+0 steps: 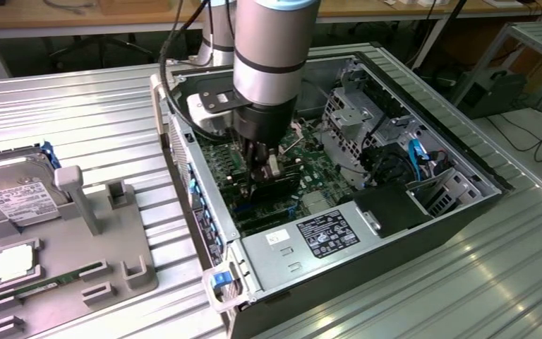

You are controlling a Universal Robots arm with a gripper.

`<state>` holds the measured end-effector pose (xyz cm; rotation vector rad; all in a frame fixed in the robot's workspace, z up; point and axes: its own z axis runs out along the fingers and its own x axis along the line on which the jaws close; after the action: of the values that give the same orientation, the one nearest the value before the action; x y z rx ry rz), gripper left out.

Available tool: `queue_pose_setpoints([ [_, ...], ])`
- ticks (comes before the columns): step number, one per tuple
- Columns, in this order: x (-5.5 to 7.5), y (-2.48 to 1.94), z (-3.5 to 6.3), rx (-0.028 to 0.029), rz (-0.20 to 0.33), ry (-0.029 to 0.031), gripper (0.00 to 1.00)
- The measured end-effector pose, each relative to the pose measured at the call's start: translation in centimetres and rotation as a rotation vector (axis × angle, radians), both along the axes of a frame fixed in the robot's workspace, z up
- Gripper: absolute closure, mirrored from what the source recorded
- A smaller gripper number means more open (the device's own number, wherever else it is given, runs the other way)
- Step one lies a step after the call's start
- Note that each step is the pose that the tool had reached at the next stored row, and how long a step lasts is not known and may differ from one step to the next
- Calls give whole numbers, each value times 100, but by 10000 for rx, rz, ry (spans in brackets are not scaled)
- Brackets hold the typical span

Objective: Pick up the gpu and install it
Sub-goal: 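Press down on the gpu until it lock into place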

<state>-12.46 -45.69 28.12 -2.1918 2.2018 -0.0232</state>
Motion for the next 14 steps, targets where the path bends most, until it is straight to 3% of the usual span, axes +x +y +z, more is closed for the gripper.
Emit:
queue_pose_setpoints([
  [3, -113, 0, 0, 0, 1, 0, 89],
  [6, -117, 0, 0, 1, 2, 0, 89],
  [7, -118, 0, 0, 1, 3, 11, 89],
  [8, -119, 0, 0, 0, 2, 65, 89],
  [9, -119, 0, 1, 0, 1, 193, 89],
  [12, -118, 0, 2, -1, 1, 658, 89],
  [14, -118, 0, 2, 0, 1, 874, 89],
])
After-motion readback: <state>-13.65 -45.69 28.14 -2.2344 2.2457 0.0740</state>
